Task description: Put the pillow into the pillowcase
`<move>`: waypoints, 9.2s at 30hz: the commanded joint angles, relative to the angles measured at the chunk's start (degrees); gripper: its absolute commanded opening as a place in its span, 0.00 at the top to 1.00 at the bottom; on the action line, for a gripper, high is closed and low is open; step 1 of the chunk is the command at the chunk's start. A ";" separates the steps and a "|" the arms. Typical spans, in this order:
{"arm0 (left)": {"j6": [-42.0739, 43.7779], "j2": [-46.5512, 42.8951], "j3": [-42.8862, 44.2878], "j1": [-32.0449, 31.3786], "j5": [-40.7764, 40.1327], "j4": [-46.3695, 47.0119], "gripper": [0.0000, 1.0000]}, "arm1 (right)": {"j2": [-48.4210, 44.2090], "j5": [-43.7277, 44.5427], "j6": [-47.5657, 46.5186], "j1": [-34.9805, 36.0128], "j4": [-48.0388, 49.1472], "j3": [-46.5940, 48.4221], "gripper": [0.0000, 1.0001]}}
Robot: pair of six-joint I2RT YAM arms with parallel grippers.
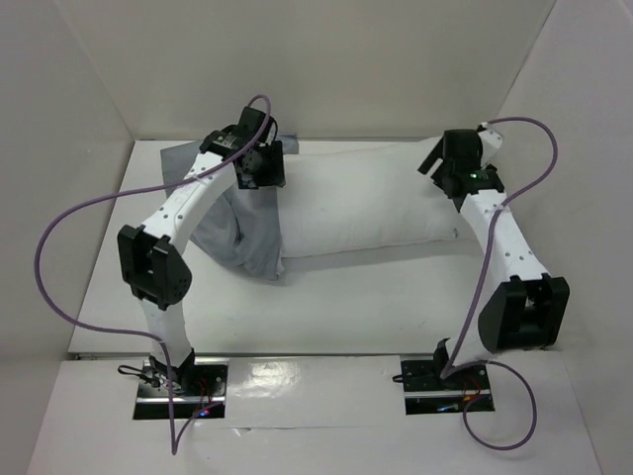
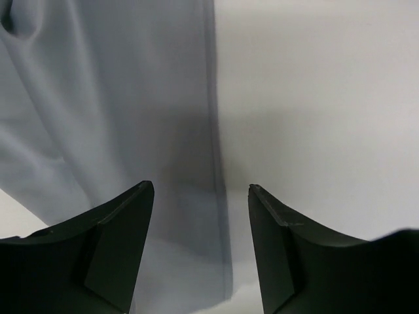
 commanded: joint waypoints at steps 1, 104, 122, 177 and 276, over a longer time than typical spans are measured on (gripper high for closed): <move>-0.85 4.02 4.16 0.20 -4.30 -1.23 0.29 | 3.72 -6.55 -3.44 -5.88 -1.57 1.85 0.01; -15.27 -29.71 -59.46 -7.89 -19.51 30.23 1.00 | 12.24 2.95 -20.84 39.02 -5.34 -1.32 0.84; -14.12 -29.64 -46.64 -15.71 -5.44 26.29 0.98 | 18.05 -21.95 -7.66 30.23 1.87 11.78 1.00; -19.57 -19.35 -40.74 -19.40 -32.07 11.78 0.66 | 17.79 -22.30 -6.25 28.12 0.99 11.60 1.00; 0.99 -13.54 -9.45 -13.25 11.28 15.30 1.00 | 22.63 -51.75 22.49 -19.61 72.01 -18.08 1.00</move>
